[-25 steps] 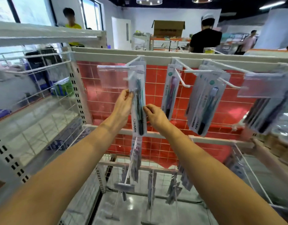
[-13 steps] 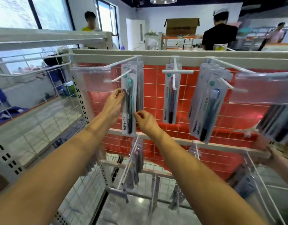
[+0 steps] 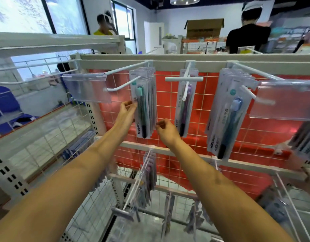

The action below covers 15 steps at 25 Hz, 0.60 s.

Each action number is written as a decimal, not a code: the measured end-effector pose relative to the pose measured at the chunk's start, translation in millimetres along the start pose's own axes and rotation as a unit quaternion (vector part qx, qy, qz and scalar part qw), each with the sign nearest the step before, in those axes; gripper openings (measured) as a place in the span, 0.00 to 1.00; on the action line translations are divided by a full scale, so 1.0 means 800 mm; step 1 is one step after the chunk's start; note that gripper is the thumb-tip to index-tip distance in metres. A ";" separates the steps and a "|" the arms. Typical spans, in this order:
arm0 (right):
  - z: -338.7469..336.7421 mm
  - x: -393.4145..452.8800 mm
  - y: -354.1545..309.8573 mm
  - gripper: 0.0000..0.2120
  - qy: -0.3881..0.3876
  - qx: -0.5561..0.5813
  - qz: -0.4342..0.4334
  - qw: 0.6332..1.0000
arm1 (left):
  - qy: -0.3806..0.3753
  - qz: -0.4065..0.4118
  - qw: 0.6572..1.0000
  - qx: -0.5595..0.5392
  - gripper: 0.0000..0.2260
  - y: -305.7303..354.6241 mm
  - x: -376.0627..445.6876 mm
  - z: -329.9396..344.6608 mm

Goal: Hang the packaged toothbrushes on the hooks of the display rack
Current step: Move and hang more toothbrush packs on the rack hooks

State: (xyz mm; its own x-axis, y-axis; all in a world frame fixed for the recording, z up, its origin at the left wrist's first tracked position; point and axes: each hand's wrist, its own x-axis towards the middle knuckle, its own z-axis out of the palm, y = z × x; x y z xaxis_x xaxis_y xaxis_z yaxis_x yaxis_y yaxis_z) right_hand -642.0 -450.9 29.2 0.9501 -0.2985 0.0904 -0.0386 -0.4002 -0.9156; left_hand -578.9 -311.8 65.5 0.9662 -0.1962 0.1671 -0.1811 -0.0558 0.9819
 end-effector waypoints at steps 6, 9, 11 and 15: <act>0.011 -0.007 0.021 0.13 -0.011 -0.033 0.026 0.999 | -0.010 -0.017 0.998 0.056 0.22 -0.013 -0.020 0.021; 0.003 -0.012 0.015 0.20 0.014 -0.043 0.022 0.999 | -0.016 -0.025 0.998 0.051 0.29 -0.020 -0.018 0.025; 0.002 -0.015 0.008 0.27 0.005 -0.052 0.016 0.999 | -0.012 -0.029 0.999 0.044 0.35 -0.020 -0.012 0.034; 0.015 -0.026 -0.004 0.25 -0.076 -0.068 -0.001 0.995 | 0.043 -0.010 0.997 0.063 0.40 -0.021 0.002 0.048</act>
State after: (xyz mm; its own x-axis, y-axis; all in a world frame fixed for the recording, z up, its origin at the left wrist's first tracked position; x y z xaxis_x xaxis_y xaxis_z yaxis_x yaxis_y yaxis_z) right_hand -657.7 -433.1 26.0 0.9858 -0.1667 0.0221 -0.0684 -0.5174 -0.8530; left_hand -581.5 -349.0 45.4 0.9808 -0.1102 0.1607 -0.1788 -0.1816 0.9670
